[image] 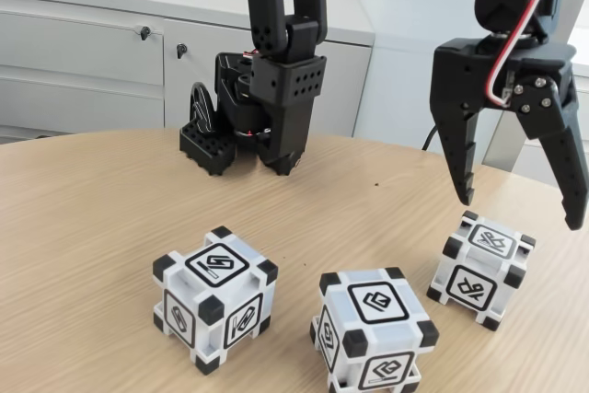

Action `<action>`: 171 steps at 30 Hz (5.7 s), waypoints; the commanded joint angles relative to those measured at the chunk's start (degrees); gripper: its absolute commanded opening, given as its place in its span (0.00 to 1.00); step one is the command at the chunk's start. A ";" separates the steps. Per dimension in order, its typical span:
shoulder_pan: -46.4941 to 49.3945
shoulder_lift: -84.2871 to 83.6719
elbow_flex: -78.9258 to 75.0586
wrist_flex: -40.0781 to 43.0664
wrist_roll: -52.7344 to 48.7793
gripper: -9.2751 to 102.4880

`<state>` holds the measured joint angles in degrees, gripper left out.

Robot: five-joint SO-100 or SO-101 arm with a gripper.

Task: Stack cubes from left to right.

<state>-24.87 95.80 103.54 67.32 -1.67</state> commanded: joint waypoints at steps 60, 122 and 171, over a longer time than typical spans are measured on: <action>8.79 -11.87 -5.62 0.70 -11.69 0.35; 31.11 8.44 -23.29 26.63 -16.08 0.15; 58.10 -13.62 -23.38 25.75 -31.90 0.14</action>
<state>32.61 82.18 82.09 93.43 -33.40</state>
